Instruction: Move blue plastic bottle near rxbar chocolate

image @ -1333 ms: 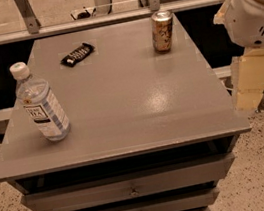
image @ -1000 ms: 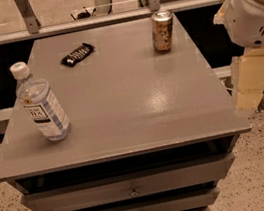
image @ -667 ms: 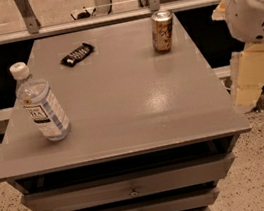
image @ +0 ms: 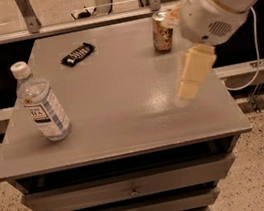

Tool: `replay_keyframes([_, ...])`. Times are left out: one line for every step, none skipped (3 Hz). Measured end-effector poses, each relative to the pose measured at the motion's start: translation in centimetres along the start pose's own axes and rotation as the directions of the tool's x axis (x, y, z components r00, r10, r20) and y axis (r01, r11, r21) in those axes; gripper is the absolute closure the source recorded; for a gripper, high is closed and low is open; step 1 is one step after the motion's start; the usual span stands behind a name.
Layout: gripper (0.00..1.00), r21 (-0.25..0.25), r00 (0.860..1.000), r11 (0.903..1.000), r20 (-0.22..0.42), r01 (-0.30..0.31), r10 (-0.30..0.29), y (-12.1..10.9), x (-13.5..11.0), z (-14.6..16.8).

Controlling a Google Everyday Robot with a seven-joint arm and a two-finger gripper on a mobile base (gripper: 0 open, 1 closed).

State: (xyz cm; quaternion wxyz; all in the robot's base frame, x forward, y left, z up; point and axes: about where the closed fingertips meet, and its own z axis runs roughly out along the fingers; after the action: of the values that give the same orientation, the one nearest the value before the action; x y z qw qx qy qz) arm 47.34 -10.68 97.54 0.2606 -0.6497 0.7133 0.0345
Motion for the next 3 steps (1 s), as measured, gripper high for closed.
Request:
replay_keyframes([0.00,-0.123,0.962,0.9896,0.269,0.075,-0.039,1.5,-7.3,5.2])
replay_keyframes([0.00,-0.184,0.912,0.9746,0.408,0.127,-0.042,3.2,-11.7,8.6])
replay_keyframes([0.00,-0.232,0.848,0.9640,0.529,0.129,0.014,3.4,-16.5,12.7])
